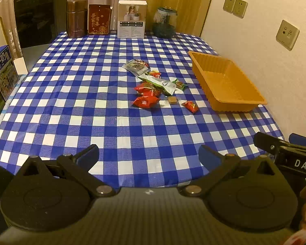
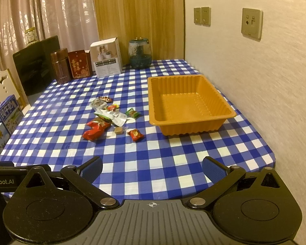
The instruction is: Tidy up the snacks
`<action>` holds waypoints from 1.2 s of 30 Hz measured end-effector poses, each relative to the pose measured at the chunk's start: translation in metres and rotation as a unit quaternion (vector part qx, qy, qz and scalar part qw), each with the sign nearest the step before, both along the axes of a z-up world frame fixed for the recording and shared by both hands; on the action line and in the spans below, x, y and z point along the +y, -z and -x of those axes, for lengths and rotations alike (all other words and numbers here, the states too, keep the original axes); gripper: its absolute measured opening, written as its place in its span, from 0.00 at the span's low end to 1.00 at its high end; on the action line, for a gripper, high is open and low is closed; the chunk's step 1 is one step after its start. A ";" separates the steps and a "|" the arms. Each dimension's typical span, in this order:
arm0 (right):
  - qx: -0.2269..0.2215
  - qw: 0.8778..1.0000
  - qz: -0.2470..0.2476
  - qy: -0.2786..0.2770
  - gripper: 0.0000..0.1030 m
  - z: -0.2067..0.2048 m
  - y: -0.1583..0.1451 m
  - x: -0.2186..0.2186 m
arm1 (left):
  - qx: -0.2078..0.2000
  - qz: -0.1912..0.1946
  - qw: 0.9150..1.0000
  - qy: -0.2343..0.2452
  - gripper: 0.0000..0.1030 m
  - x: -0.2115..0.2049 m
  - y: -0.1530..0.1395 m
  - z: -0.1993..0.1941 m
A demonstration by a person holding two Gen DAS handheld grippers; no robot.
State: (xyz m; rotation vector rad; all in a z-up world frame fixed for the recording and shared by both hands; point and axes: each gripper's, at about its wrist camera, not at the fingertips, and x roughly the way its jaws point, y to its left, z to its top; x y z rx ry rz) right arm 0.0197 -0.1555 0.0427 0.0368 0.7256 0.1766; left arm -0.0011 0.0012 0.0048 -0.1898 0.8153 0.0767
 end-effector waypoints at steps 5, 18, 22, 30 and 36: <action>0.000 1.000 -0.001 0.000 1.00 -0.001 -0.001 -0.001 | 0.000 0.000 1.000 0.000 1.00 0.000 0.000 0.001; -0.001 1.000 -0.001 0.001 1.00 0.000 -0.002 -0.002 | 0.000 0.000 1.000 -0.001 1.00 -0.001 0.000 0.001; -0.002 1.000 -0.001 0.001 1.00 0.000 -0.002 -0.002 | 0.000 -0.001 1.000 -0.001 1.00 -0.001 0.000 0.001; -0.002 1.000 -0.002 0.001 1.00 -0.001 -0.003 -0.002 | 0.000 -0.001 1.000 -0.001 1.00 -0.001 0.000 0.001; -0.001 1.000 -0.004 0.001 1.00 0.000 -0.002 -0.002 | -0.002 0.001 1.000 0.000 1.00 0.000 -0.001 0.001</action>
